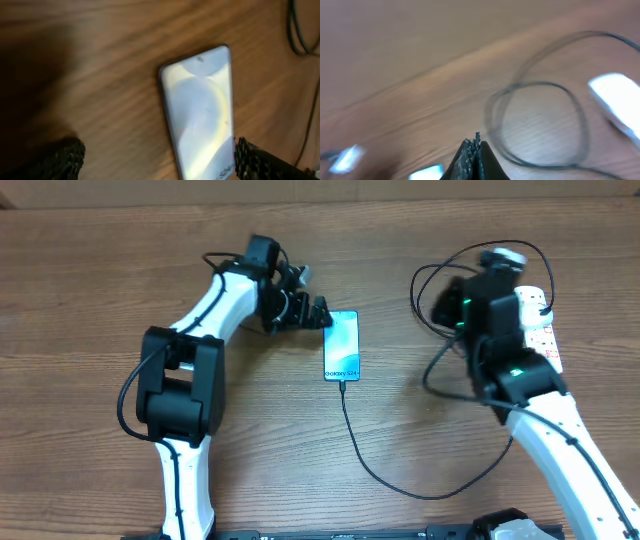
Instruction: Plug charger to phone and switch on socket
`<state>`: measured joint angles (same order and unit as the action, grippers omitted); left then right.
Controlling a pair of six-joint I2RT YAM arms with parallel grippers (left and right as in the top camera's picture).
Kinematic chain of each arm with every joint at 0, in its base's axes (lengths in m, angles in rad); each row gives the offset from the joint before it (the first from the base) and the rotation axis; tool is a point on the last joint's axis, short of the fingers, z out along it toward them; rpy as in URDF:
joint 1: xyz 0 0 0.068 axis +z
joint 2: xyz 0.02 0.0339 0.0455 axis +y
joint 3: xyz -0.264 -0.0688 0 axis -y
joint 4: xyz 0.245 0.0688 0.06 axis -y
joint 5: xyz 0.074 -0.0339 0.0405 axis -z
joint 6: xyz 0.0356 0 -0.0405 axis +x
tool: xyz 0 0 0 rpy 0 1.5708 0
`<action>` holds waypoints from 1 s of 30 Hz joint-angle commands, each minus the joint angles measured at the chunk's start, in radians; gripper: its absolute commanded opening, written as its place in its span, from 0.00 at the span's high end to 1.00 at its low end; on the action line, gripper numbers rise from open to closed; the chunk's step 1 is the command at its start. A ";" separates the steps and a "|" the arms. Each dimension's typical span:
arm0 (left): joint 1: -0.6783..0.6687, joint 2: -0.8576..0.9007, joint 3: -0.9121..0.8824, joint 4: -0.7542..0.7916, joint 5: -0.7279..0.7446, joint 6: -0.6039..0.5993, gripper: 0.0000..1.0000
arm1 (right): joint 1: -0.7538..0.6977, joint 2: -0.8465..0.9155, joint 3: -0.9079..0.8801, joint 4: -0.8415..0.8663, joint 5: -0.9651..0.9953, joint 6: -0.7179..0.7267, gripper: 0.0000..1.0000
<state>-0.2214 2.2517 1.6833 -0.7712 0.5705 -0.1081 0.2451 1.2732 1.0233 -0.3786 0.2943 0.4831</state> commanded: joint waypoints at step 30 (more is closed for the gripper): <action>0.195 -0.184 0.623 -0.371 -0.565 0.000 0.00 | -0.741 0.752 0.543 -0.475 -0.353 0.175 0.96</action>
<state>-0.0254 2.1269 2.2787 -1.1374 0.0555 -0.1200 -0.4911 2.0026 1.5265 -0.8646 0.0051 0.6617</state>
